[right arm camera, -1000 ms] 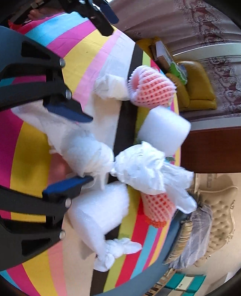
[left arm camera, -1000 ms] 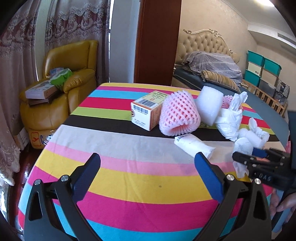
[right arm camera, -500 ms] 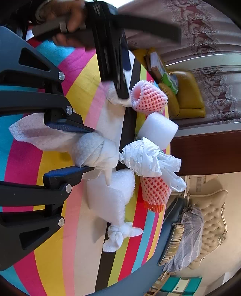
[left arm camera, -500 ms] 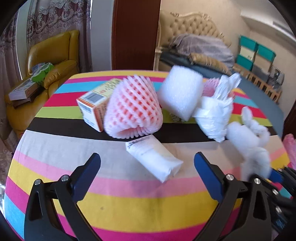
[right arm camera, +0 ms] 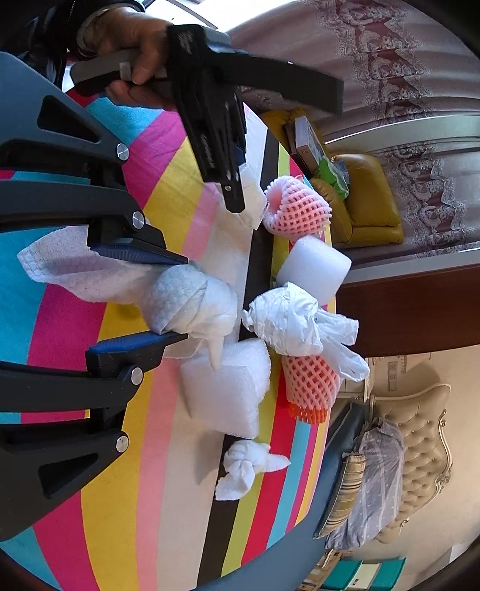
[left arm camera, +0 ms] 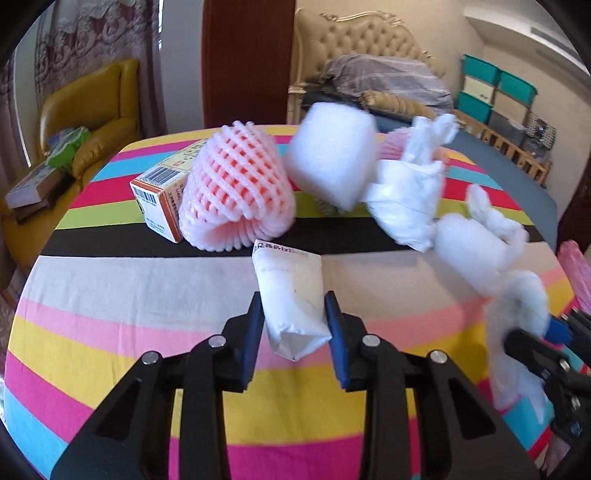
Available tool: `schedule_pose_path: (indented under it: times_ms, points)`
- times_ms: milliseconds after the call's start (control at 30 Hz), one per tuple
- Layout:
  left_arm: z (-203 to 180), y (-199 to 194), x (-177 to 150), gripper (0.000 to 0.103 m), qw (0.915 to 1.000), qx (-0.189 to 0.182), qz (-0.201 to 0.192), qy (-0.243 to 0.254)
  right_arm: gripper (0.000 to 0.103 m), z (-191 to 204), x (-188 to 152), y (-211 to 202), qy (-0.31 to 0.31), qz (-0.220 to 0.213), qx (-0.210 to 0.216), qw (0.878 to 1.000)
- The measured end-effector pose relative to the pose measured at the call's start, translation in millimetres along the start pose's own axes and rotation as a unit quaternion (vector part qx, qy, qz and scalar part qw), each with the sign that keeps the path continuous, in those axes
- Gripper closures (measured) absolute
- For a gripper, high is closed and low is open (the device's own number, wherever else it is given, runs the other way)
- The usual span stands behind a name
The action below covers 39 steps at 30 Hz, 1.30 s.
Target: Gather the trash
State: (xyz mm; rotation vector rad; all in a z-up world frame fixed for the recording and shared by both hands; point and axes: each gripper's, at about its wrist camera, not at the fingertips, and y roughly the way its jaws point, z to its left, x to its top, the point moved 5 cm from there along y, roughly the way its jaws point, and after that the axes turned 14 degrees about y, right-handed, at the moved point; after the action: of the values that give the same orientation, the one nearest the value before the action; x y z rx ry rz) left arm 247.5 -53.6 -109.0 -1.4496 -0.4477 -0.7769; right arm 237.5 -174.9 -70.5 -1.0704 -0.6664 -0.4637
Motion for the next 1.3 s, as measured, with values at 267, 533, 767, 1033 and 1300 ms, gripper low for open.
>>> schedule_pose_path:
  times_ms: [267,533,767,1033,1300]
  points:
    - [1,-23,-23,0.071,0.9996,0.021,-0.014,0.016,0.07,4,-6,0,-0.003,0.005,-0.003,1.0]
    - [17,-15,-39,0.068,0.9997,0.014,0.014,-0.014,0.069,3,-19,14,-0.004,0.027,-0.011,1.0]
    - [21,-16,-41,0.068,0.9996,0.009,0.016,-0.021,0.066,3,-21,17,-0.006,0.034,-0.02,0.999]
    - [18,-20,-42,0.07,0.9997,0.011,0.009,-0.02,0.071,7,-23,13,-0.019,0.021,-0.023,0.999]
    - [9,-39,-47,0.07,0.9997,0.019,-0.018,-0.002,0.072,16,-18,-6,-0.025,-0.008,-0.012,1.0]
